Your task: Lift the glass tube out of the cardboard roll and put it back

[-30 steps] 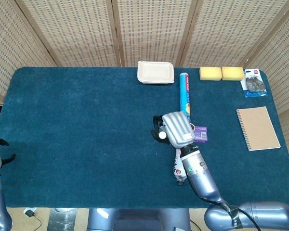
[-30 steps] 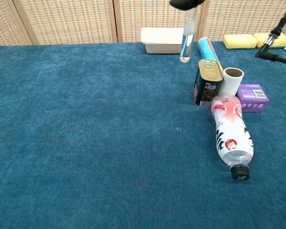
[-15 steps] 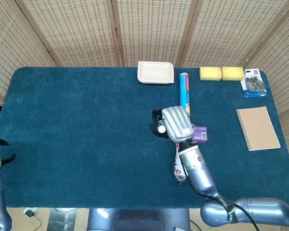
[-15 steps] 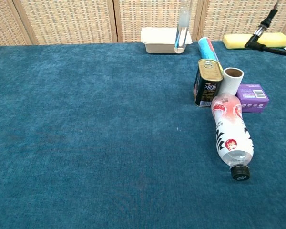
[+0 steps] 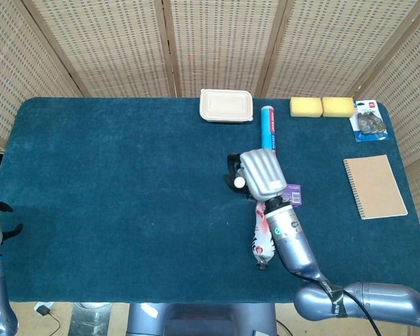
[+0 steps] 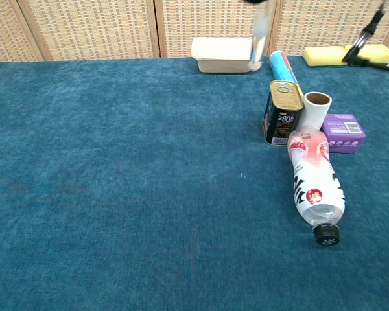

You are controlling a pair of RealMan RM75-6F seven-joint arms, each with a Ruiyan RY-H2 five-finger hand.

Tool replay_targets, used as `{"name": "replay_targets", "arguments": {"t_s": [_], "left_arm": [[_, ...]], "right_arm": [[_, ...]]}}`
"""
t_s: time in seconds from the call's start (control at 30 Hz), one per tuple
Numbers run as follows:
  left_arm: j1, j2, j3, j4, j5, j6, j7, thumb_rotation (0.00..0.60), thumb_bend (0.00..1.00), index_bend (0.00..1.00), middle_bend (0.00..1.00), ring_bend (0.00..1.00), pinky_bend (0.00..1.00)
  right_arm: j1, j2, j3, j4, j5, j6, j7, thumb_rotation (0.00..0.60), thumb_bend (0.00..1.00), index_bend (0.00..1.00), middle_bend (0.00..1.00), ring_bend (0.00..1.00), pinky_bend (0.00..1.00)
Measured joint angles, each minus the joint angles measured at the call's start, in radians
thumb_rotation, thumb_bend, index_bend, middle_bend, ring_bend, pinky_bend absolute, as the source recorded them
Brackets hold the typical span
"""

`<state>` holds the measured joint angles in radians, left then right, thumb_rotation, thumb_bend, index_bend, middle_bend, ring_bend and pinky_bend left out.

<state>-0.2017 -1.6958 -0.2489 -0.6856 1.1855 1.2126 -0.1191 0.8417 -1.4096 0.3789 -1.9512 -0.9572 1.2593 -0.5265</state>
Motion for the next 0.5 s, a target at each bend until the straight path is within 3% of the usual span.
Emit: {"name": "replay_targets", "arguments": {"t_s": [0.13,0.3,0.43,0.5], "left_arm": [[0.001,0.001,0.001,0.0,0.002,0.001,-0.004,0.6,0.15,0.47,0.43,0.24,0.33],[-0.002,0.001,-0.001,0.001,-0.002,-0.008,0.002,0.6,0.15,0.47,0.43,0.24,0.33],[0.001,0.001,0.001,0.0,0.001,-0.001,-0.007,0.6,0.15,0.47,0.43,0.24,0.33],[0.001,0.001,0.001,0.001,0.002,-0.001,-0.008,0.6,0.15,0.47,0.43,0.24,0.33]], "right_arm": [[0.022,-0.011,-0.073,-0.004,-0.016,-0.028,0.011,0.6,0.39,0.8,0.98,1.0,0.92],[0.04,-0.006,-0.072,0.094,0.009,-0.087,0.002,0.6,0.38,0.8,0.98,1.0,0.91],[0.049,-0.013,-0.117,0.083,-0.092,-0.111,0.004,0.6,0.39,0.8,0.98,1.0,0.92],[0.054,-0.02,-0.109,0.088,-0.122,-0.113,0.008,0.6,0.39,0.8,0.98,1.0,0.92]]}}
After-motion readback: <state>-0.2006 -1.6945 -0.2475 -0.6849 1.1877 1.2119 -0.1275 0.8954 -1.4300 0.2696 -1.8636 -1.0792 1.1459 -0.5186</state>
